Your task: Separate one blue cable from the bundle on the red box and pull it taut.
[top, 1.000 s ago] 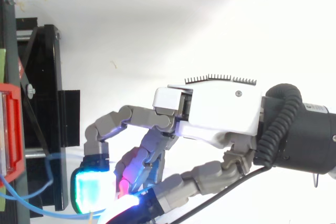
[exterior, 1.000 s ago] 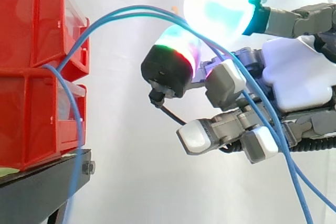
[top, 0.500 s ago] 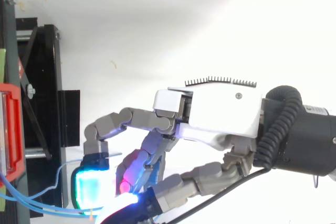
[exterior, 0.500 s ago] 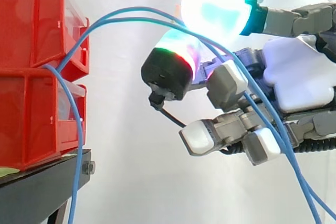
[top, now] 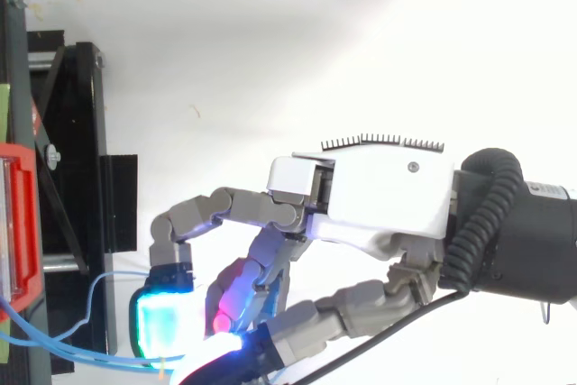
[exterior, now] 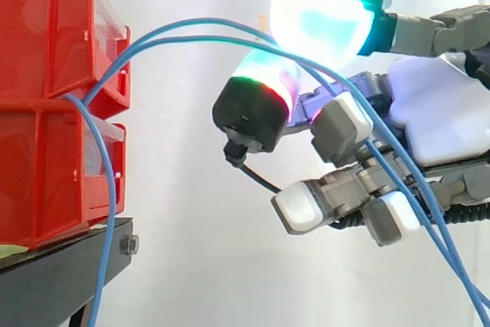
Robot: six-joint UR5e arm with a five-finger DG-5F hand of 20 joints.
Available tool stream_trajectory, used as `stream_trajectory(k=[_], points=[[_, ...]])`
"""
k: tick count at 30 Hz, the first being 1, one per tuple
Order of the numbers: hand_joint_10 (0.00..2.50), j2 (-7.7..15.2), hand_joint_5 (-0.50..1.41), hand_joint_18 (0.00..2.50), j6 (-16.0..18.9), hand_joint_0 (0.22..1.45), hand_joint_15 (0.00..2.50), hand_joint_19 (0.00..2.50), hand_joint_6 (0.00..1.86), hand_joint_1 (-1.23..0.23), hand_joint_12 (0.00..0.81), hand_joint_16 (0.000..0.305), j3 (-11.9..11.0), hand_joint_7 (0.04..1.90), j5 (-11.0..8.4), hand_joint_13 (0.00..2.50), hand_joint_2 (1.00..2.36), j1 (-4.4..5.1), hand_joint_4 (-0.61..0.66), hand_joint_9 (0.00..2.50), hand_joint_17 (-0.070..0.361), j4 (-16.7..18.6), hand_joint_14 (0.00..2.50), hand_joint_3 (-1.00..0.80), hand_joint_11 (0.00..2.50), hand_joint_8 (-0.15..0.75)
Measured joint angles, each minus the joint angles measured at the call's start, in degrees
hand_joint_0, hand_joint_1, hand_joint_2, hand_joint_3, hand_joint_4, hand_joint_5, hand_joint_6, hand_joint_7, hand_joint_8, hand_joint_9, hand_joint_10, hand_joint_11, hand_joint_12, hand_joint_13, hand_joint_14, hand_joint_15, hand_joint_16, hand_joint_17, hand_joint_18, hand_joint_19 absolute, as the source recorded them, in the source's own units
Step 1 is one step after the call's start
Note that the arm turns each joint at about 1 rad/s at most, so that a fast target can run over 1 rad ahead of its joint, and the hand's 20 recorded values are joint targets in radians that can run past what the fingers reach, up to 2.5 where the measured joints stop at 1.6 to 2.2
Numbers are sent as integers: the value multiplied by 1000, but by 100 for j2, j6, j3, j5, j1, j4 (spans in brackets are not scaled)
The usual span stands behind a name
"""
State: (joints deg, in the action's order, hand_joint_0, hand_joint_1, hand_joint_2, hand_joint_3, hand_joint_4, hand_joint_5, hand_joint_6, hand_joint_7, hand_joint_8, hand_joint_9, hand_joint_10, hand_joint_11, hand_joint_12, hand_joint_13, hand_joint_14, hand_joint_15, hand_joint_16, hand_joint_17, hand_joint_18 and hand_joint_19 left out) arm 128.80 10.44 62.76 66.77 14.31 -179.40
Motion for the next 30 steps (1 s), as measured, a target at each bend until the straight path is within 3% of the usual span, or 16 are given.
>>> stream_trajectory(k=[9, 30], points=[[16, -31, -63, 1048, -15, 589, 398, 597, 667, -575, 352, 42, -1, 1357, 3, 868, 1011, 1, 52, 1168, 94, -194, 11, -366, 641, 332], [16, -32, -74, 1051, -21, 572, 398, 594, 692, -534, 360, 43, 0, 1283, 3, 869, 1007, -15, 77, 1172, 96, -200, 10, -411, 661, 349]])
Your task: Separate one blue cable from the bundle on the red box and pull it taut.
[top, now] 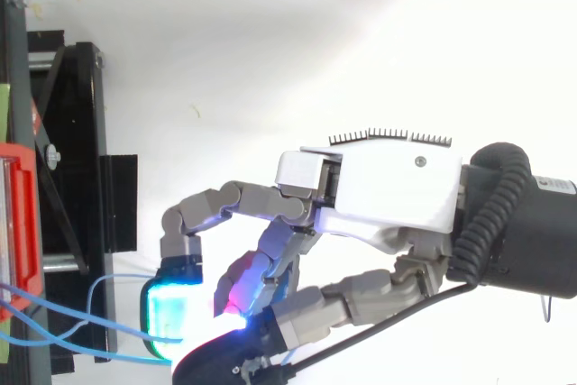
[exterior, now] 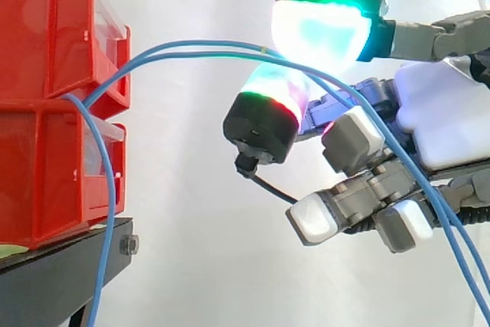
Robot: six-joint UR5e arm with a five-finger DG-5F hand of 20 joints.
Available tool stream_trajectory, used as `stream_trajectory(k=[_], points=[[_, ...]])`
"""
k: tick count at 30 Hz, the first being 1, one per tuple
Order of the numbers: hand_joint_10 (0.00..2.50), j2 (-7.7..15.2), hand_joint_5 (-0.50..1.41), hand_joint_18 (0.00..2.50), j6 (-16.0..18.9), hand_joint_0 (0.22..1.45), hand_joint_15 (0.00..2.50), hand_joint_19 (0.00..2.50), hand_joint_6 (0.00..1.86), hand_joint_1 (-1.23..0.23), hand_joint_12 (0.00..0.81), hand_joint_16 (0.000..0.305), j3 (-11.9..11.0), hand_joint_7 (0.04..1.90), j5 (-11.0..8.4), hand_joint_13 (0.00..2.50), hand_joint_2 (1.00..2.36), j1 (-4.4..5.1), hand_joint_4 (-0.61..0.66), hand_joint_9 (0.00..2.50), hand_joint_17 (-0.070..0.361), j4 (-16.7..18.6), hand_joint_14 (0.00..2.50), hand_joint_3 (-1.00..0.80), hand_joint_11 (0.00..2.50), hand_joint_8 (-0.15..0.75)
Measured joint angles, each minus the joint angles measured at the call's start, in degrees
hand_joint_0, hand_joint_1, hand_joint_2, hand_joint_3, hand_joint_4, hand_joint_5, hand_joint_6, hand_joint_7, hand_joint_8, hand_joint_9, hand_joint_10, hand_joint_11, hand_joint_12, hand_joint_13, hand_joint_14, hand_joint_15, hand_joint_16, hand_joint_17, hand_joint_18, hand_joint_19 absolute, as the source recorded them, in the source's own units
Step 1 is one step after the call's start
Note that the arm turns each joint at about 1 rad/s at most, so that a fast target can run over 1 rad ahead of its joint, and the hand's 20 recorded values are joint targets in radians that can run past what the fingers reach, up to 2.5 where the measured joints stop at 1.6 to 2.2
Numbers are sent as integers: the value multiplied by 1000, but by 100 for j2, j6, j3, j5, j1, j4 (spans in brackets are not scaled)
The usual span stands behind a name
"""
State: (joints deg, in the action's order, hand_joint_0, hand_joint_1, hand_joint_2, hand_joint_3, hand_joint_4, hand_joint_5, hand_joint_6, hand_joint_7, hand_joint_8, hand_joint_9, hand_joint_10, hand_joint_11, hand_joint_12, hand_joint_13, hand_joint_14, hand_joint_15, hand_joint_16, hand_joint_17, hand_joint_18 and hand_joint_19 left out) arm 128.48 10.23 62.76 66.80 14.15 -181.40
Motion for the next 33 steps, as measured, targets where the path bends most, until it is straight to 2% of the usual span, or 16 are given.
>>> stream_trajectory(k=[7, 15, 21, 26, 33], points=[[16, 1, -71, 1058, 2, 597, 399, 603, 689, -624, 358, 41, 0, 1280, 2, 872, 1011, -1, 69, 1169, 92, -6, 12, -357, 651, 349], [16, -1, -42, 1096, 5, 589, 386, 572, 642, -687, 350, 42, 0, 1360, 5, 903, 1017, -3, 11, 1239, 94, -9, 10, -251, 647, 344], [16, -4, -43, 1113, 3, 586, 374, 553, 649, -753, 340, 41, 0, 1349, 1, 914, 1020, -1, -62, 1263, 92, -9, 10, -181, 668, 316], [16, -78, -41, 1104, -14, 582, 373, 551, 654, -766, 337, 40, 0, 1335, -12, 911, 1020, 0, -61, 1280, 91, -21, 12, -165, 669, 307], [11, -164, -36, 1082, -174, 577, 368, 538, 651, -756, 360, 43, 2, 1352, -25, 850, 1017, -19, -36, 1067, 98, -228, 9, -176, 574, 315]])
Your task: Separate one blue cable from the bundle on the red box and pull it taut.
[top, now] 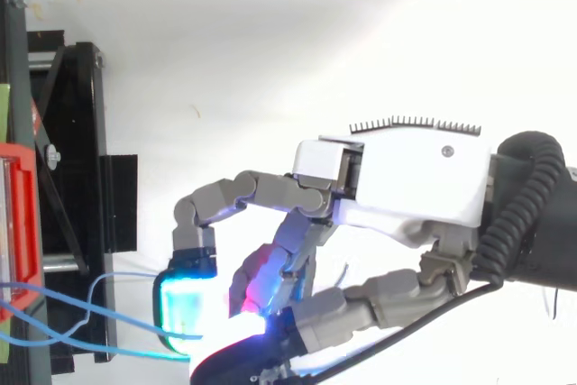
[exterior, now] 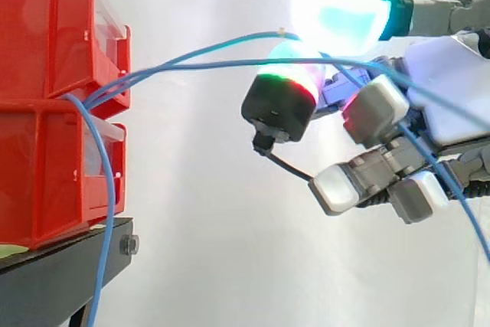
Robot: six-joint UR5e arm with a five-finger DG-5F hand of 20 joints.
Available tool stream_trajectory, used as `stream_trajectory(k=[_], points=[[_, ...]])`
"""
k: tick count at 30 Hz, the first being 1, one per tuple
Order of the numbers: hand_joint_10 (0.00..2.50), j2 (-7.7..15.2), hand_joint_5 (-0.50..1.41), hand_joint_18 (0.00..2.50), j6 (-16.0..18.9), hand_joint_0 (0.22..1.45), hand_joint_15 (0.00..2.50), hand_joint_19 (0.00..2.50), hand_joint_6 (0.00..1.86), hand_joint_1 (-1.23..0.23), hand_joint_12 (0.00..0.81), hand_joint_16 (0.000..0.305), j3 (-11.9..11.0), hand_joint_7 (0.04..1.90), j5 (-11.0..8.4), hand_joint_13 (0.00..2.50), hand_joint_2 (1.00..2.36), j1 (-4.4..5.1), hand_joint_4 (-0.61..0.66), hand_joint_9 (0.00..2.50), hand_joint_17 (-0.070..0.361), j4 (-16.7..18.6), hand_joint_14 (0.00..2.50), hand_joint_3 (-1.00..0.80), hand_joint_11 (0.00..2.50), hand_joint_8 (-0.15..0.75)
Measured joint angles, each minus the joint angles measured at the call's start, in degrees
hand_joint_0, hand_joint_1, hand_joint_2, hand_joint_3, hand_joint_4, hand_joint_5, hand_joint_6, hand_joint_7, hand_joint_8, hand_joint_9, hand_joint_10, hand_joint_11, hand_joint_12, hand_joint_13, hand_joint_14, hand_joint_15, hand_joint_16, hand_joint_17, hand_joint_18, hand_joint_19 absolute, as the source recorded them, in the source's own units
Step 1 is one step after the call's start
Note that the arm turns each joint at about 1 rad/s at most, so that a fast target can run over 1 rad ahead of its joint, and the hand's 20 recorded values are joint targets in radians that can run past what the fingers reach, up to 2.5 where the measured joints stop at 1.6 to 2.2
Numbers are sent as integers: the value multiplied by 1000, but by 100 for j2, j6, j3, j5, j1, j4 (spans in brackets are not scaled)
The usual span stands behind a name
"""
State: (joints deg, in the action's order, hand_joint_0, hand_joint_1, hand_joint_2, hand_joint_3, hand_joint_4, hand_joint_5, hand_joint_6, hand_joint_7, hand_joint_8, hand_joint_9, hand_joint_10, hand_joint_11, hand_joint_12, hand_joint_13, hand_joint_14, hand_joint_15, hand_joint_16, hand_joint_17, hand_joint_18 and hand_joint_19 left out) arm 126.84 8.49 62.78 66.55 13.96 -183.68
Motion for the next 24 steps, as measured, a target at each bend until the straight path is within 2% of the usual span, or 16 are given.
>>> stream_trajectory(k=[5, 11, 24], points=[[11, -7, -33, 1065, -193, 572, 352, 516, 650, -738, 364, 45, 1, 1343, -11, 816, 1016, -11, -43, 971, 100, -97, 9, -181, 431, 306], [8, -10, -25, 1024, -391, 571, 315, 487, 634, -715, 374, 48, 2, 1377, -54, 761, 1013, -13, -22, 961, 107, -116, 7, -184, 387, 310], [6, -10, -23, 990, -489, 572, 289, 445, 663, -649, 412, 55, 5, 1346, -63, 722, 1003, -10, 19, 1004, 124, -118, 5, -187, 365, 335]])
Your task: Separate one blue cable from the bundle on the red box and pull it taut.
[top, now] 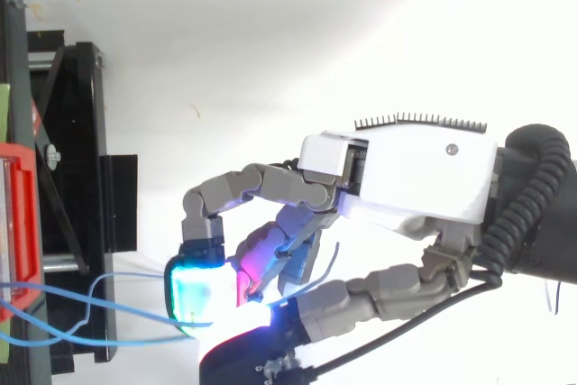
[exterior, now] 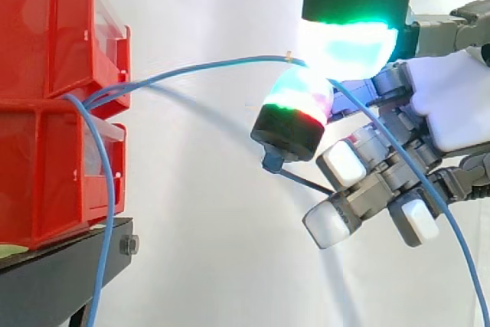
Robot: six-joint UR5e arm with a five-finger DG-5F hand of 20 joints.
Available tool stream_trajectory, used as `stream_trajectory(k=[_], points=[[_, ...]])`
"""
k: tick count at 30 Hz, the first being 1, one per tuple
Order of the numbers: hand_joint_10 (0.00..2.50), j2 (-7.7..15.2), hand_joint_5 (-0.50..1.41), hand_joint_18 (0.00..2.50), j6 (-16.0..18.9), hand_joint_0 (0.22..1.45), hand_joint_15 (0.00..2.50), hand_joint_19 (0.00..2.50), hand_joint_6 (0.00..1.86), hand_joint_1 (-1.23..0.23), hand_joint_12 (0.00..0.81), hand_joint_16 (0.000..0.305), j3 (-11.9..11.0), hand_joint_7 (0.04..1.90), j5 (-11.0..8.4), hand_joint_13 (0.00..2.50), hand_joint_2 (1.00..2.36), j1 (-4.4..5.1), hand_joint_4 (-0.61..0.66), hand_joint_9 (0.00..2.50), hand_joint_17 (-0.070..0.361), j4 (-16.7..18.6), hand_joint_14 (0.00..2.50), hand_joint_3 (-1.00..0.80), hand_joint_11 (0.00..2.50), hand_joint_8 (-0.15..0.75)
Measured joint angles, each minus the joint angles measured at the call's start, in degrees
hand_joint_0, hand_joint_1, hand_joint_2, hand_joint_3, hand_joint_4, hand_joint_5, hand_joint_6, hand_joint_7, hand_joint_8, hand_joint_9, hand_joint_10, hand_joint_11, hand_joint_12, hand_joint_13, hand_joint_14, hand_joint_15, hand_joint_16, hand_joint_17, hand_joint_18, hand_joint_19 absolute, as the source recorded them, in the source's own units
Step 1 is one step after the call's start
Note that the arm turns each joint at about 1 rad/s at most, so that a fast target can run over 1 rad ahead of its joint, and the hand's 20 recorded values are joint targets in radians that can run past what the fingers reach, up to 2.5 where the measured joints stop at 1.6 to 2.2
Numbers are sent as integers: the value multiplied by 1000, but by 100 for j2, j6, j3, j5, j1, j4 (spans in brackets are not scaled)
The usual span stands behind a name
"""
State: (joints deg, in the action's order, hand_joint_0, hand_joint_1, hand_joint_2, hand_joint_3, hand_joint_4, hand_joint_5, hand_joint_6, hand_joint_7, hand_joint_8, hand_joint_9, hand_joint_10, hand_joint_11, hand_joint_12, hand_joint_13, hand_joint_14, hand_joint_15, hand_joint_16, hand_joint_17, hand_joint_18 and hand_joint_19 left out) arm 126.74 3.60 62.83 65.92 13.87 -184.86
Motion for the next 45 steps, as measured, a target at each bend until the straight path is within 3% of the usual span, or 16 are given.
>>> stream_trajectory(k=[16, 21, 25, 29, 42, 45], points=[[7, 0, -27, 922, -64, 574, 280, 450, 682, -618, 407, 55, 49, 1323, 2, 681, 1004, 5, 37, 1020, 124, -1, 5, -206, 378, 333], [7, 0, -25, 930, -68, 576, 283, 454, 687, -625, 411, 55, 328, 1313, 5, 686, 1003, 24, 45, 1046, 124, 156, 5, -197, 397, 341], [9, -4, -24, 932, -56, 577, 281, 448, 686, -630, 413, 56, 609, 1318, -3, 694, 1003, 34, 42, 1055, 125, 525, 5, -191, 398, 342], [7, -3, -24, 943, -53, 577, 282, 446, 687, -636, 413, 56, 719, 1320, -1, 698, 1004, 36, 39, 1060, 125, 703, 5, -186, 412, 345], [7, -51, -23, 961, -45, 576, 279, 449, 688, -647, 413, 55, 780, 1318, 116, 702, 1005, -10, 30, 1068, 125, 520, 5, -179, 417, 348], [9, -204, -23, 963, -49, 575, 279, 448, 687, -648, 414, 55, 986, 1321, 113, 702, 1004, -4, 31, 1068, 125, 515, 5, -175, 409, 348]])
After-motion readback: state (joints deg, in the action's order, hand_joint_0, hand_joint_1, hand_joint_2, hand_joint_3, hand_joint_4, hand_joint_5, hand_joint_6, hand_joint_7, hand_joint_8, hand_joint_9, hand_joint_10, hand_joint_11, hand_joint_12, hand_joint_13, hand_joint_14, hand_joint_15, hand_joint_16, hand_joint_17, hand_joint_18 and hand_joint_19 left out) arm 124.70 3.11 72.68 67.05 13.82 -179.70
